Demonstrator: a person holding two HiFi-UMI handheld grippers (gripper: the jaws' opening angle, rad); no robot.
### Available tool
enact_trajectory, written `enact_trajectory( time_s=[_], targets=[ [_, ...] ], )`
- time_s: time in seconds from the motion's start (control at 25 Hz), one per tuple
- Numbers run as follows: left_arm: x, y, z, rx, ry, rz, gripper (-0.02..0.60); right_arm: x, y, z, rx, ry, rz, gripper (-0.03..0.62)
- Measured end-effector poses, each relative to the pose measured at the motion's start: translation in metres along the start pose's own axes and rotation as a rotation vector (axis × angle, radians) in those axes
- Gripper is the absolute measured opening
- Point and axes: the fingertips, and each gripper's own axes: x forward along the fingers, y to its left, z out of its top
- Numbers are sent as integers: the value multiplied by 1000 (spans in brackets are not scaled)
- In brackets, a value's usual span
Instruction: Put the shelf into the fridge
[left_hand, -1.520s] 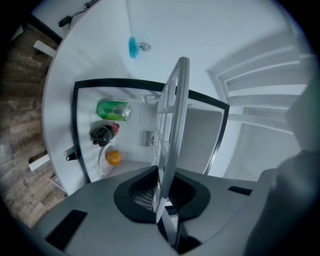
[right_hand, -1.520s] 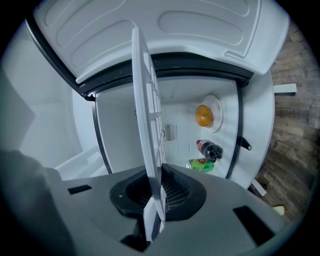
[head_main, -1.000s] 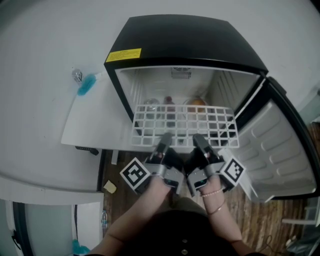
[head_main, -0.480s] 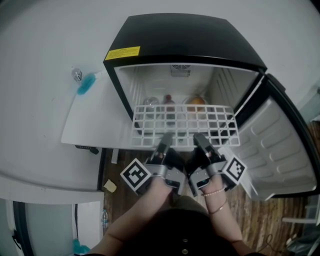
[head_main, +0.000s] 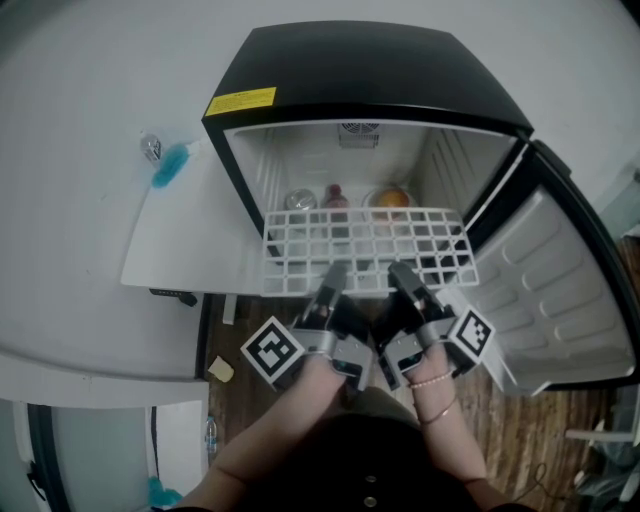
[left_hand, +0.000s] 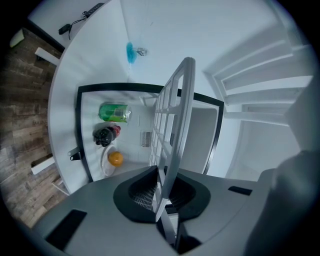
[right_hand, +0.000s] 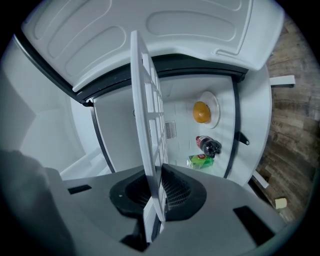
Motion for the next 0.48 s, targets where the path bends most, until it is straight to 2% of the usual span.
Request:
enact_trajectory(
  time_s=[0.16, 0.48],
  targets=[
    [0, -2, -2, -12, -3, -14, 34, 1, 9, 1, -48, 2, 14, 37],
    [0, 0, -2, -10, 2, -2, 34, 0, 7, 0, -42, -11, -1, 37]
  ],
)
